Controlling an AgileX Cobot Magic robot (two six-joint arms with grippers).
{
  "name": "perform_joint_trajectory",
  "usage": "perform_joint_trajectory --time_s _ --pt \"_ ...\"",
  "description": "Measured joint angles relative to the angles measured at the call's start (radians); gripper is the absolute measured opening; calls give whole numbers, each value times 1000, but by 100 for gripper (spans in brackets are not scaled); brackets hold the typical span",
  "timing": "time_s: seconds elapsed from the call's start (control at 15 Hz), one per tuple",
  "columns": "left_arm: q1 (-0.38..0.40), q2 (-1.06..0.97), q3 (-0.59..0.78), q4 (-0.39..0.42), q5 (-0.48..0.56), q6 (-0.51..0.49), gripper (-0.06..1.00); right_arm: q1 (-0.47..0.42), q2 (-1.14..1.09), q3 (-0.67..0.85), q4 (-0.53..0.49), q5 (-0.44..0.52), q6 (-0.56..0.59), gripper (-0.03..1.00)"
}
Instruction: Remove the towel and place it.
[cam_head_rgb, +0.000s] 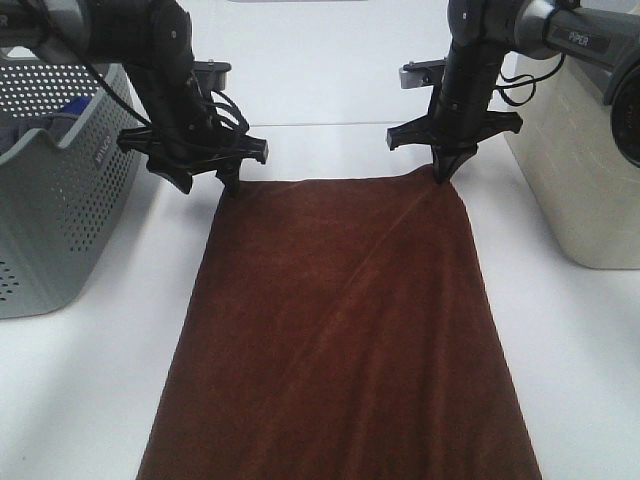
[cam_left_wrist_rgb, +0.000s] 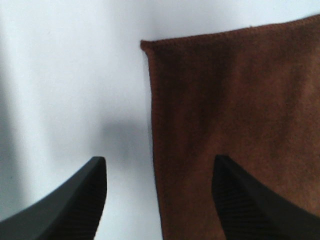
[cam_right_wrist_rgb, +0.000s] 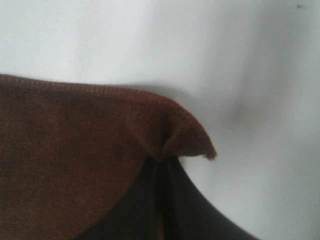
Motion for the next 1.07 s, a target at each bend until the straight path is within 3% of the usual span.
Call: perform_joint_trajectory --time_s 0.4,0.67,0.8,0.93,1.07 --pt "1 131 -141 43 -1 -41 59 0 0 0 2 -1 0 0" --pt "2 165 -160 43 -65 -45 51 0 0 0 9 -1 0 0" --pt "2 169 -160 46 -93 -44 36 0 0 0 10 -2 0 0" --pt "2 175 -160 53 -131 -7 7 0 0 0 10 -4 0 0" --pt "2 179 -161 70 -174 20 1 0 0 0 6 -27 0 0"
